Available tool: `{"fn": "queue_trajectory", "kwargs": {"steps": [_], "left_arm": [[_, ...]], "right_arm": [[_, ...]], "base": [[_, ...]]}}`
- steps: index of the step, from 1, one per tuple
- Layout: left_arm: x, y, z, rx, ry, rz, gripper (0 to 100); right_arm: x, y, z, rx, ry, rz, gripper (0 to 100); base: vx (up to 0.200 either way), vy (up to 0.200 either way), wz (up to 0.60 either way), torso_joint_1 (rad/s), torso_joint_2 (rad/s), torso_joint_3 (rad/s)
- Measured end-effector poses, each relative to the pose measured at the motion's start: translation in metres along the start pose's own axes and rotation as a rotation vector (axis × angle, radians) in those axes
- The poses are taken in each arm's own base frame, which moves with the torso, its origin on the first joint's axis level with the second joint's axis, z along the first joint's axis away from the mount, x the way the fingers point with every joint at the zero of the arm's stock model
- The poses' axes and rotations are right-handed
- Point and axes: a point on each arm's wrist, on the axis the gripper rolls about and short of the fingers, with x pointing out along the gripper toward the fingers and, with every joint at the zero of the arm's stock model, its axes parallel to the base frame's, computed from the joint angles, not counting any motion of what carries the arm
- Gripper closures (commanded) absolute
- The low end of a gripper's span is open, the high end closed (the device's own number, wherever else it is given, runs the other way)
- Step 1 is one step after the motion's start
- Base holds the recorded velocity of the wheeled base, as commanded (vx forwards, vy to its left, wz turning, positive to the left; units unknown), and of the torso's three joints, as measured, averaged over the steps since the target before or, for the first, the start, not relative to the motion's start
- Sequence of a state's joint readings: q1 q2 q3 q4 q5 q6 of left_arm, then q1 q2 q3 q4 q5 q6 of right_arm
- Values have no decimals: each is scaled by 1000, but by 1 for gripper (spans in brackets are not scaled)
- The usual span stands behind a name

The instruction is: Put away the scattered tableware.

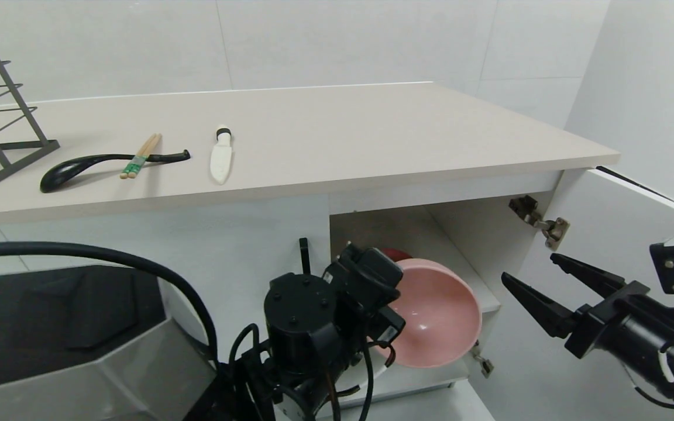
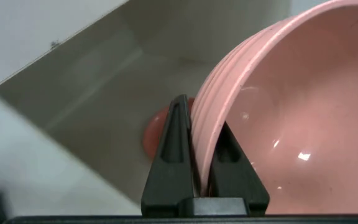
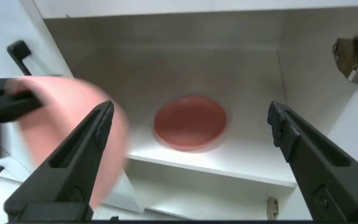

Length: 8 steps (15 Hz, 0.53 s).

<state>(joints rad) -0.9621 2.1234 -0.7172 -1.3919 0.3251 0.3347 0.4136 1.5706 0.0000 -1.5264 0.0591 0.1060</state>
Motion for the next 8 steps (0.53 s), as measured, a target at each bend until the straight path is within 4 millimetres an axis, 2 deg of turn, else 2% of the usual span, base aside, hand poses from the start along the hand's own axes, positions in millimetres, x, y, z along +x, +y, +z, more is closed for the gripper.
{"fn": "queue_trajectory", "kwargs": {"steps": [4, 8], "left_arm": [[31, -13, 6, -71, -120, 115, 100], [40, -19, 0, -124, -162, 128, 100]], "right_arm": [[-2, 4, -1, 7, 23, 23, 0], [-2, 3, -2, 36, 31, 12, 0]], "base": [[0, 0, 0, 0, 0, 0], [0, 0, 0, 0, 0, 0]]}}
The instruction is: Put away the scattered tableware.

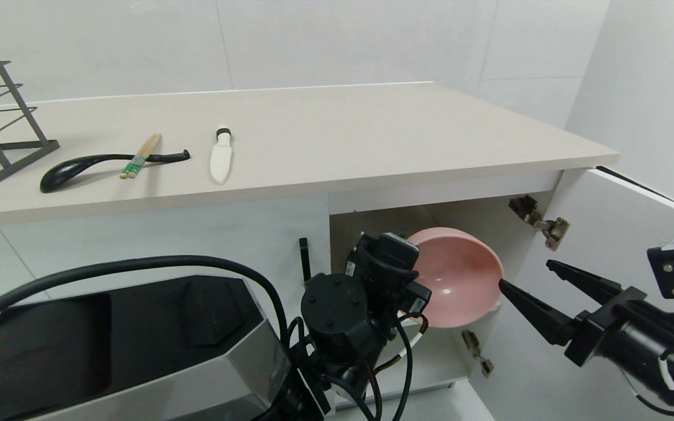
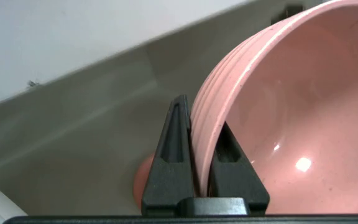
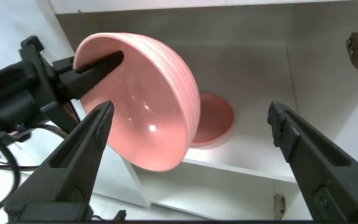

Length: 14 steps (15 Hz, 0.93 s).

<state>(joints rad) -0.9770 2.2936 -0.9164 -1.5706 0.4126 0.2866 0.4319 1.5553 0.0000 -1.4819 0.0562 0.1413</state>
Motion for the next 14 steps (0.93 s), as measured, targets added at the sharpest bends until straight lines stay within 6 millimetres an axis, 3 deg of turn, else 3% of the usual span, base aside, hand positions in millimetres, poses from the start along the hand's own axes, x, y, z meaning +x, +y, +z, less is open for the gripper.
{"fn": "queue_trajectory", "kwargs": {"steps": [4, 11, 14], "left_arm": [[1, 0, -3, -20, 6, 7, 100], [7, 3, 2, -45, -12, 43, 100], [9, 4, 2, -54, -17, 46, 100]], "right_arm": [[8, -3, -7, 34, 23, -13, 0], [66, -13, -28, 38, 78, -60, 0], [77, -16, -29, 39, 70, -68, 0]], "base": [[0, 0, 0, 0, 0, 0], [0, 0, 0, 0, 0, 0], [0, 0, 0, 0, 0, 0]]}}
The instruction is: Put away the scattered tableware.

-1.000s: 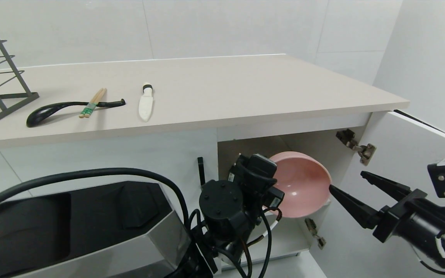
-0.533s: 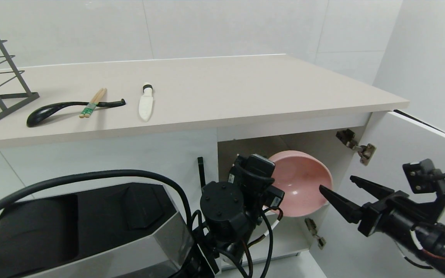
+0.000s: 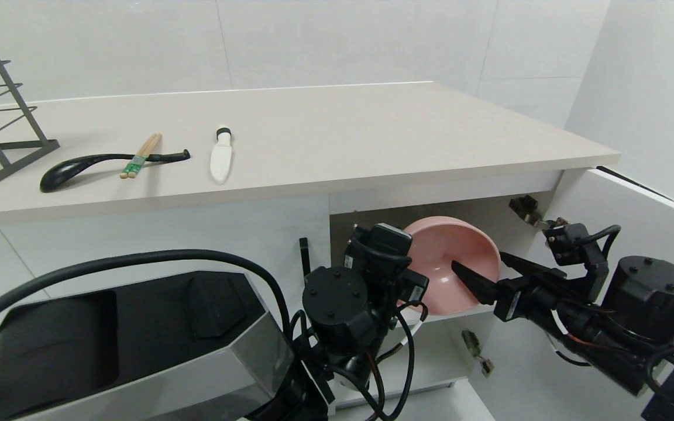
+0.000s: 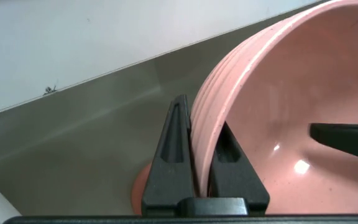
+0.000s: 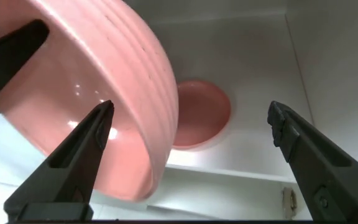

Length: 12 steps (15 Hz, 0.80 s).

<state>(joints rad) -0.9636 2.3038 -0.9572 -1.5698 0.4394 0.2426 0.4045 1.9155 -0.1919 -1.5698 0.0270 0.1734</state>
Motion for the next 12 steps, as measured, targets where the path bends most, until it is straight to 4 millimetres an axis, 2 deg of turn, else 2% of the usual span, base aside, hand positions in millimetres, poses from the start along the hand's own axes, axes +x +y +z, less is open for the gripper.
{"fn": "queue_trajectory", "kwargs": {"steps": [1, 2, 5, 7, 8, 12], "left_arm": [[0, 0, 0, -2, -2, 0, 100], [1, 0, 1, -3, -4, 0, 100], [1, 0, 1, -5, -7, 0, 100], [1, -1, 2, -6, -11, -5, 100], [0, -2, 2, -7, -11, -4, 0], [-1, -5, 0, -1, -4, -23, 0]], "right_arm": [[1, -1, 0, 0, 0, -2, 0], [2, -1, 0, 0, 0, -3, 100], [1, 4, 2, -2, -10, 16, 100], [-3, 14, 6, -9, -29, 45, 100], [-5, 19, 8, -11, -36, 60, 100], [-8, 24, 14, -15, -62, 103, 100]], "base": [[0, 0, 0, 0, 0, 0], [0, 0, 0, 0, 0, 0], [0, 0, 0, 0, 0, 0], [0, 0, 0, 0, 0, 0], [0, 0, 0, 0, 0, 0], [0, 0, 0, 0, 0, 0]]}}
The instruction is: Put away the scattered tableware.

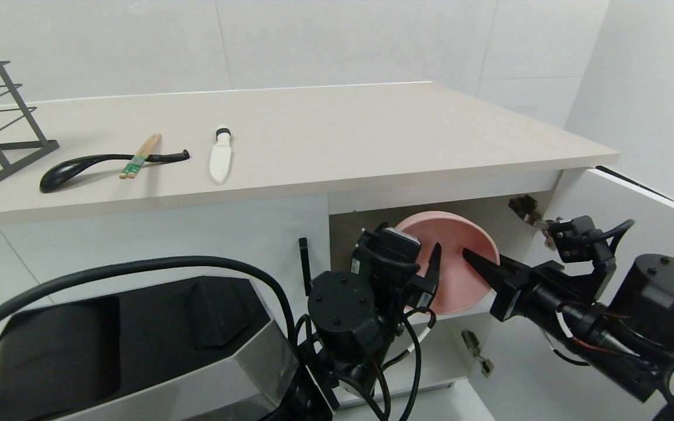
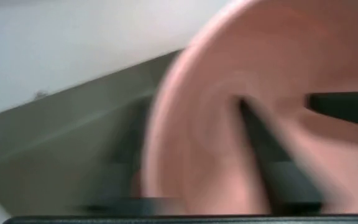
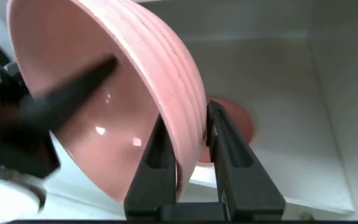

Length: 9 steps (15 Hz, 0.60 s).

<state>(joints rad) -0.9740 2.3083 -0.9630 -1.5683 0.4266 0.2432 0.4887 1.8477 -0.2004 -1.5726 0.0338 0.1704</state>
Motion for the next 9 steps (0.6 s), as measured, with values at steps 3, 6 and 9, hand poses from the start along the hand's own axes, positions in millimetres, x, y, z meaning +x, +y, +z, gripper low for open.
{"fn": "queue_trajectory", "kwargs": {"steps": [3, 6, 9], "left_arm": [[-1, 4, 0, 6, 5, 10, 0], [-16, 5, 6, 14, 26, -23, 0], [-44, 7, 21, 18, 35, -149, 0]], "right_arm": [[-3, -7, -1, 2, 11, -32, 100], [-7, -15, -11, 7, 60, -72, 100], [-7, -20, -19, 11, 99, -91, 100]], "base": [[0, 0, 0, 0, 0, 0], [0, 0, 0, 0, 0, 0], [0, 0, 0, 0, 0, 0]]}}
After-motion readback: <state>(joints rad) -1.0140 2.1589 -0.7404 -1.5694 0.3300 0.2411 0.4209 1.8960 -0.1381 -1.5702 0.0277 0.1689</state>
